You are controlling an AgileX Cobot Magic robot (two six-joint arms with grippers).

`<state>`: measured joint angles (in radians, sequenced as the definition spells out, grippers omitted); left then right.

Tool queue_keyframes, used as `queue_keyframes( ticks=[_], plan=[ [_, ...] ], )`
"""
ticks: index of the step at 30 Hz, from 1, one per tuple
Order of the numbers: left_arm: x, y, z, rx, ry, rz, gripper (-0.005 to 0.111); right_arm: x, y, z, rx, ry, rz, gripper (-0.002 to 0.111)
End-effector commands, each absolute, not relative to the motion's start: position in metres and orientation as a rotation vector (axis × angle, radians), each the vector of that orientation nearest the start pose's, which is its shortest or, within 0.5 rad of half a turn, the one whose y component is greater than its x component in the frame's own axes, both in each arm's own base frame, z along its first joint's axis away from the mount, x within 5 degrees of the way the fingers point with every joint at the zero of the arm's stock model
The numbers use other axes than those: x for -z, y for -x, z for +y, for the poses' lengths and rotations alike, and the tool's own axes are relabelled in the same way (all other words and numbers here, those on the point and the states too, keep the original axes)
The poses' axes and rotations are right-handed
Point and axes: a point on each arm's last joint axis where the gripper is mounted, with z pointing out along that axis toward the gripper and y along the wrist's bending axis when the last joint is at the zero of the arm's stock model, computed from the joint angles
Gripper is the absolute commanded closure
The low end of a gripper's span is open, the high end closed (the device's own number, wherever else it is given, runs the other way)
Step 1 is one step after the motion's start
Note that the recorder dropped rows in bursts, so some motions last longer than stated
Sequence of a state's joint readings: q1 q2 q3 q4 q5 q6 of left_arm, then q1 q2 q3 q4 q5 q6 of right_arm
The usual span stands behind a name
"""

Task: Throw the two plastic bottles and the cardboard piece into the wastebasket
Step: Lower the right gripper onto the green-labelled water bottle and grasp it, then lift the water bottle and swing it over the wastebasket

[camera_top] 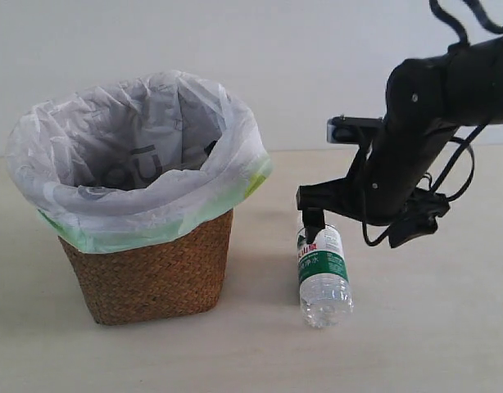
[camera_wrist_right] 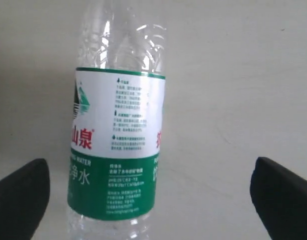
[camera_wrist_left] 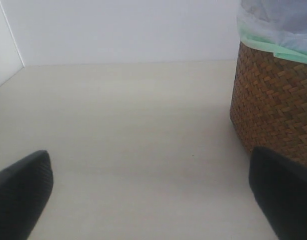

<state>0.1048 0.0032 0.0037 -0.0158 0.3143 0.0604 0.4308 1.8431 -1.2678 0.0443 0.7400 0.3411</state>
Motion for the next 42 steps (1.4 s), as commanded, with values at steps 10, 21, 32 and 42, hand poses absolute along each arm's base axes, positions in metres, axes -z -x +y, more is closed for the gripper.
queue_keyframes(
  ticks=[10,21,32,42],
  plan=[
    [-0.185,-0.054,0.005,-0.097,0.061,1.790,-0.001,-0.157,-0.347,0.188,-0.238,0.035,2.804,0.012],
    [-0.185,-0.054,0.005,-0.097,0.061,1.790,-0.001,-0.164,-0.346,0.171,0.076,0.236,2.831,0.108],
    [-0.185,-0.054,0.005,-0.097,0.061,1.790,-0.001,-0.274,-0.333,0.131,0.526,0.536,2.545,0.108],
    [-0.185,-0.054,0.005,-0.097,0.061,1.790,-0.001,-0.334,-0.307,0.091,1.068,0.858,2.367,0.108]
  ],
)
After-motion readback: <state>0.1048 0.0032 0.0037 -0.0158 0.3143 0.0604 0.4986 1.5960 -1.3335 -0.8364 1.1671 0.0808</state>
